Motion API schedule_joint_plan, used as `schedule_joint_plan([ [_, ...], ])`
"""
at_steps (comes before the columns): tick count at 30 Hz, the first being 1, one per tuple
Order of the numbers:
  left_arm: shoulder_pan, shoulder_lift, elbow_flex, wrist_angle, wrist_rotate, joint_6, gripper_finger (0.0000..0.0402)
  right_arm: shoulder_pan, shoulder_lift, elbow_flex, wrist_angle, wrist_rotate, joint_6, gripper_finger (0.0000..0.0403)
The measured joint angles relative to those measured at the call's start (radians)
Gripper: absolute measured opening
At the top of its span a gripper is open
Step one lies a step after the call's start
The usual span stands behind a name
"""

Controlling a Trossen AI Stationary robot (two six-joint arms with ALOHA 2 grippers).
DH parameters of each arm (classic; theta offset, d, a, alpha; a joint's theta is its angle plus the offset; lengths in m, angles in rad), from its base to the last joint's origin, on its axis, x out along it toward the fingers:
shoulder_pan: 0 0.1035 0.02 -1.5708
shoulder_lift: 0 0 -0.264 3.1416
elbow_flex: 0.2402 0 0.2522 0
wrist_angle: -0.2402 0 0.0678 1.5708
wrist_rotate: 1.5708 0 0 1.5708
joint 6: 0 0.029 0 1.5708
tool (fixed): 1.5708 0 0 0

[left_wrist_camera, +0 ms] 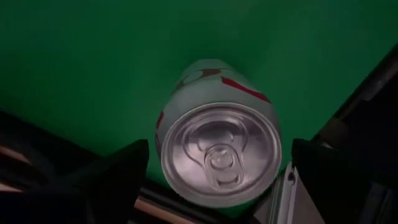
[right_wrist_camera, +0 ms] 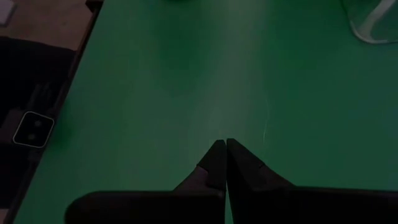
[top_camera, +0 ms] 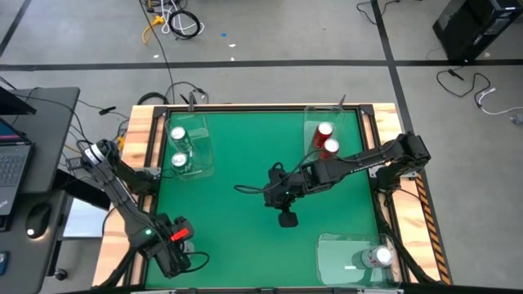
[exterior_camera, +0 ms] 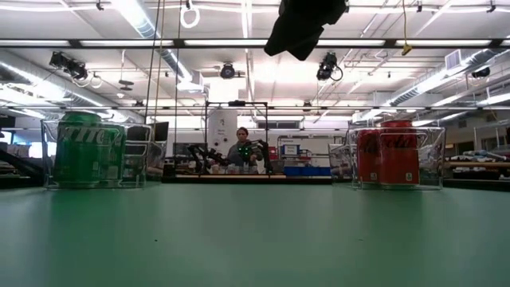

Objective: Sort soda cans
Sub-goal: Put the red-silver soda can into the bottom transparent bin

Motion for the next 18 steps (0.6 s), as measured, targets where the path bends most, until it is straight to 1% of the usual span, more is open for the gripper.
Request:
schedule_joint_plan([
  [6, 0.0, 0.0, -0.06, 0.061, 0.0, 0.0, 0.0399, 0.0, 0.0, 0.0, -0.001, 0.0, 0.0, 0.0],
  [9, 0.008, 0.0, -0.087, 0.071, 0.0, 0.001, 0.0391, 0.0, 0.0, 0.0, -0.003, 0.0, 0.0, 0.0],
  [12, 0.022, 0.0, -0.102, 0.094, -0.011, 0.022, 0.0362, 0.0, 0.0, 0.0, -0.023, 0.0, 0.0, 0.0],
  [16, 0.053, -0.001, -0.104, 0.1, -0.034, 0.104, 0.0296, 0.004, -0.034, -0.001, -0.132, 0.0, 0.022, 0.0],
  [18, 0.079, -0.001, -0.104, 0.1, -0.037, 0.165, 0.0296, 0.014, -0.076, -0.001, -0.205, 0.001, 0.067, 0.0],
])
